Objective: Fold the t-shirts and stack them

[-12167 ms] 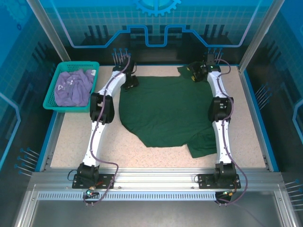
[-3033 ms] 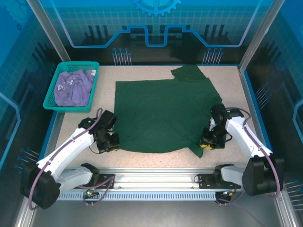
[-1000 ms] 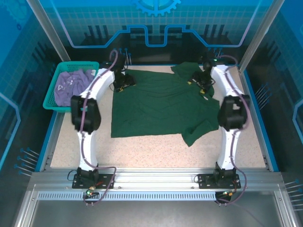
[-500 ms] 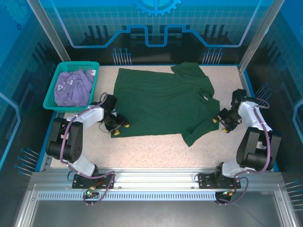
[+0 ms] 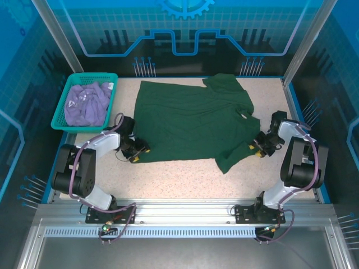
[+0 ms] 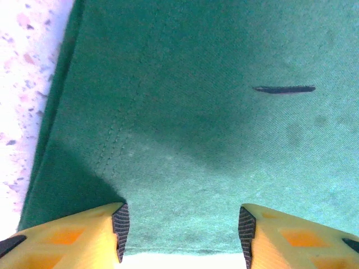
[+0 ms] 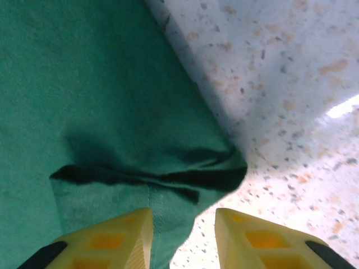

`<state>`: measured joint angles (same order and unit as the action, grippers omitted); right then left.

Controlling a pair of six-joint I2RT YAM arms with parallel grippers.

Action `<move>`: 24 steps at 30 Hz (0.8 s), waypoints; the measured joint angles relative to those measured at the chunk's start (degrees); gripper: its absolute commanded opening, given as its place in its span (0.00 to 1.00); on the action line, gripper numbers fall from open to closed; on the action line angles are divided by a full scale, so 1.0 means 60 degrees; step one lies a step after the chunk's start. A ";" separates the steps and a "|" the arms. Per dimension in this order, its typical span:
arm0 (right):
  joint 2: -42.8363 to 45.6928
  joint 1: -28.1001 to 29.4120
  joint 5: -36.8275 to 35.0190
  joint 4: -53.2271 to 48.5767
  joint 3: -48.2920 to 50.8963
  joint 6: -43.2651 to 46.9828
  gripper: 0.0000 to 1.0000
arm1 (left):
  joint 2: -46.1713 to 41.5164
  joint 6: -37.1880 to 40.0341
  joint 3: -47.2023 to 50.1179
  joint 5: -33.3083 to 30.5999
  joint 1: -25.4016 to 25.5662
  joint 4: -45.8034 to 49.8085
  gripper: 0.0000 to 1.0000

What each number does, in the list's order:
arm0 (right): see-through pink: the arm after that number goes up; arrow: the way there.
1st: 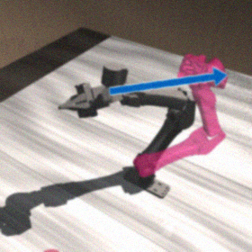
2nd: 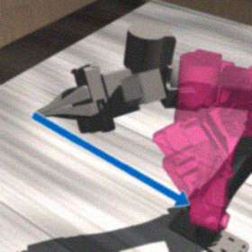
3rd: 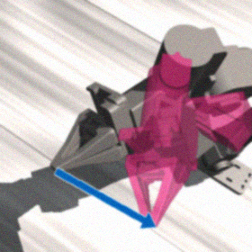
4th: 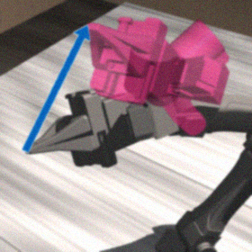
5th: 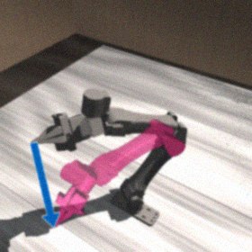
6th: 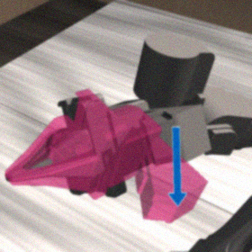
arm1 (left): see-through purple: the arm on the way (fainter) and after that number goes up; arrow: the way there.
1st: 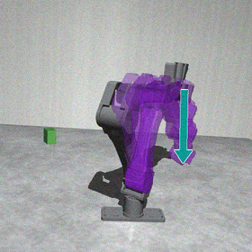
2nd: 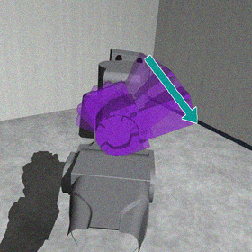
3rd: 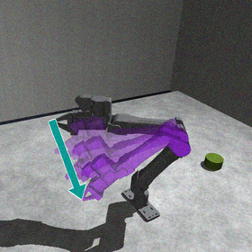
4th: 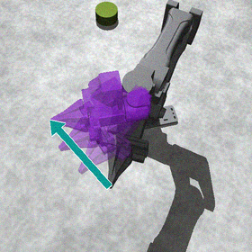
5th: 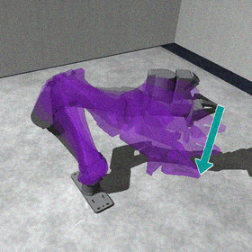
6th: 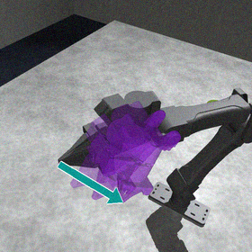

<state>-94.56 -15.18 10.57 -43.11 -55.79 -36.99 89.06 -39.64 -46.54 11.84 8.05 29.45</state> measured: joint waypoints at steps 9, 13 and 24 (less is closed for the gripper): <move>-0.0386 0.0109 0.0044 0.0353 0.0000 -0.0036 0.25 | 0.0000 0.0382 0.0000 -0.0193 -0.0004 0.0040 0.58; -0.0386 0.0186 0.0040 0.0423 0.0000 -0.0102 0.19 | 0.0000 0.0437 0.0000 -0.0255 -0.0004 0.0044 0.58; -0.0270 0.0219 -0.0146 0.0251 0.0000 -0.0113 0.00 | 0.0029 0.0634 0.0000 -0.0433 -0.0004 0.0040 0.58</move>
<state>-96.18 -13.87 9.69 -41.60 -55.79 -37.67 89.23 -35.83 -46.54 9.23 8.03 29.69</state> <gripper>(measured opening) 0.064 0.577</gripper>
